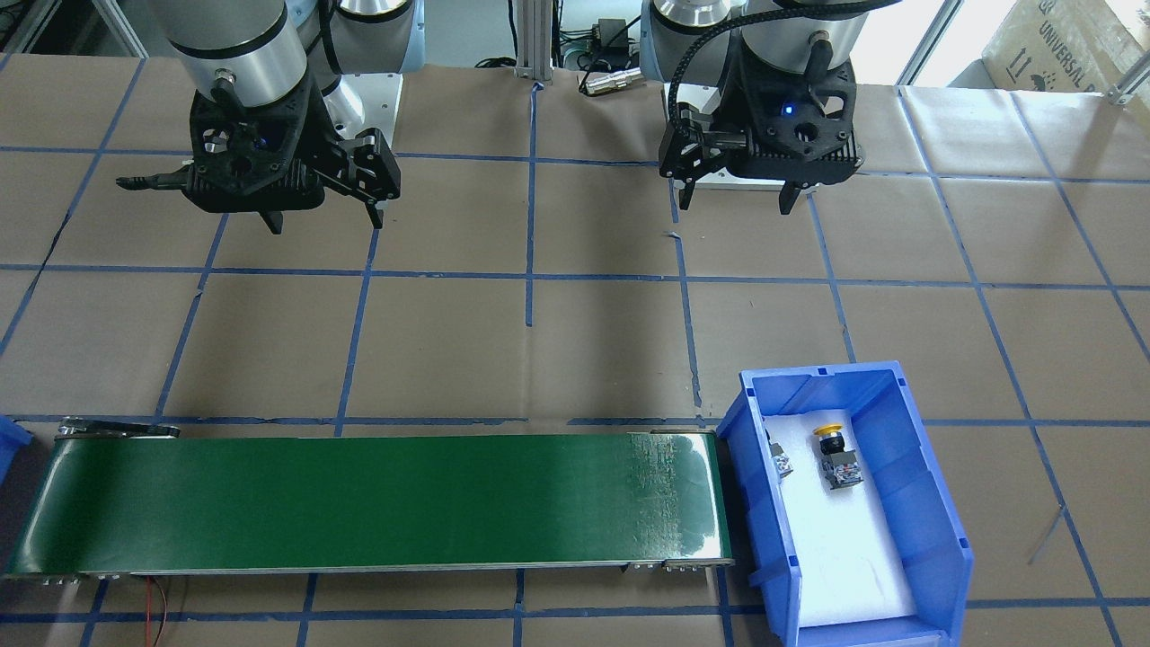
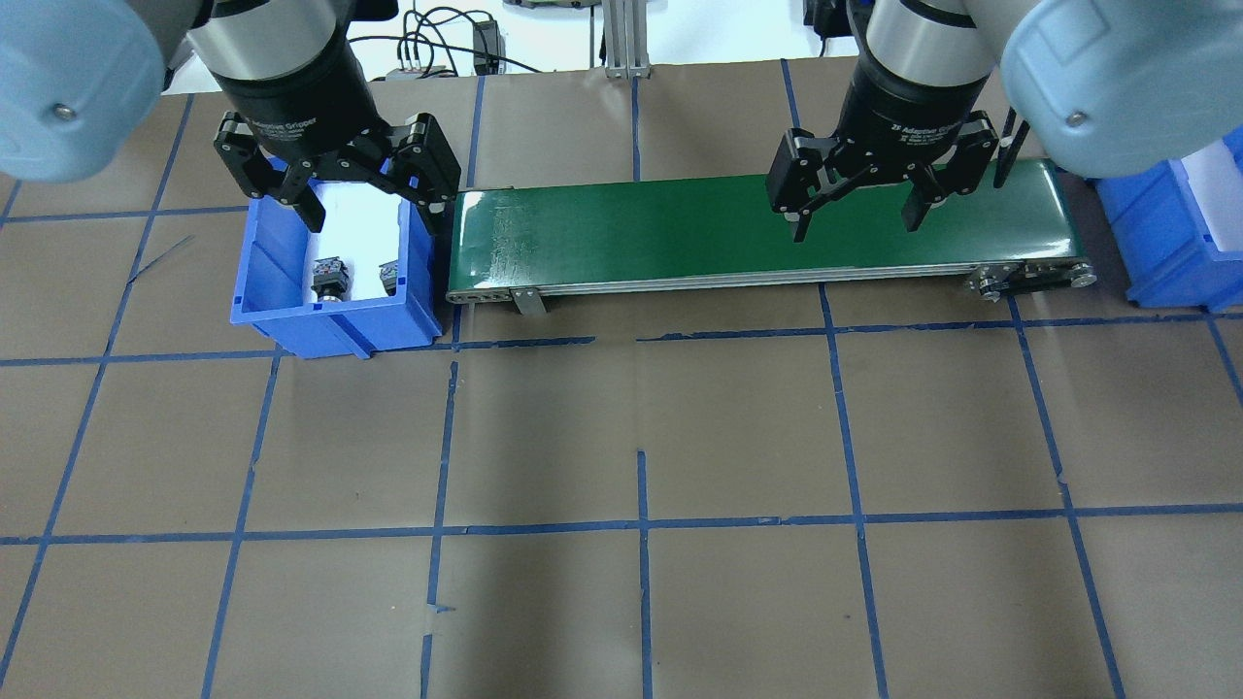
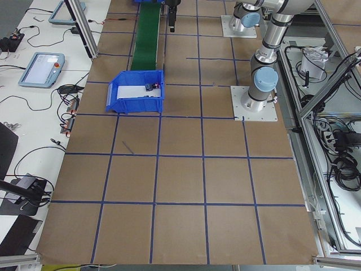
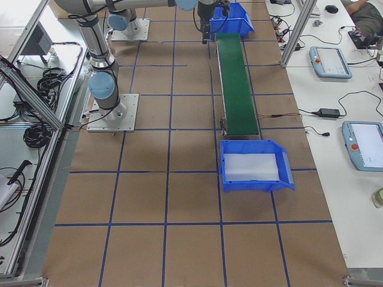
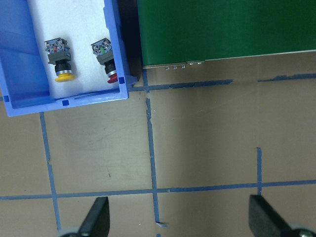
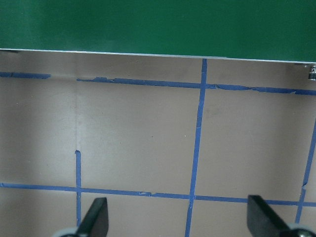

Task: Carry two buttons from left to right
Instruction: 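Move the left gripper over the blue bin holding the buttons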

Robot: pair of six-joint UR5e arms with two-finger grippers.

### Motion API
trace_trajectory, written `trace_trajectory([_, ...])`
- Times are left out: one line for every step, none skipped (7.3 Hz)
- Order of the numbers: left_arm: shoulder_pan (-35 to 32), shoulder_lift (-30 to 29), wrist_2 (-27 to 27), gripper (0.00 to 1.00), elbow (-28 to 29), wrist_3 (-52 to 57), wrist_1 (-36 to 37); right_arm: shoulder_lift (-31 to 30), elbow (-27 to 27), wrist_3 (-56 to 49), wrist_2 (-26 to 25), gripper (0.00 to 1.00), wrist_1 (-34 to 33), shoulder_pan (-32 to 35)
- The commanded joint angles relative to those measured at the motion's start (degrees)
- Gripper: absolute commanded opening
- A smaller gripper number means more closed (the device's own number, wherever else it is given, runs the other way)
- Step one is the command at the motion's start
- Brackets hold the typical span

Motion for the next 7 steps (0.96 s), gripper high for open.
trace_trajectory([0.0, -0.1, -0.2, 1.00, -0.7, 0.1, 0.5, 0.1, 0.0, 0.2, 0.0, 1.00, -0.4, 0.0])
trace_trajectory([0.0, -0.1, -0.3, 1.00, -1.1, -0.4, 0.2, 0.0, 0.1, 0.1, -0.6, 1.00, -0.2, 0.0])
trace_trajectory([-0.1, 0.1, -0.8, 1.00, -1.1, -0.7, 0.1, -0.1, 0.1, 0.1, -0.9, 1.00, -0.2, 0.0])
trace_trajectory([-0.1, 0.1, -0.8, 1.00, -1.2, -0.4, -0.2, -0.3, 0.1, 0.2, -0.9, 1.00, 0.0, 0.0])
trace_trajectory([-0.1, -0.4, -0.7, 1.00, -1.0, -0.9, 0.8, -0.1, 0.1, 0.2, -0.9, 1.00, -0.2, 0.0])
trace_trajectory([0.0, 0.0, -0.5, 1.00, -0.9, 0.1, 1.5, 0.0, 0.2, 0.0, -0.9, 1.00, -0.2, 0.0])
trace_trajectory([0.1, -0.7, -0.3, 1.00, -1.1, 0.3, 5.5, -0.1, 0.2, 0.0, -0.9, 1.00, 0.3, -0.1])
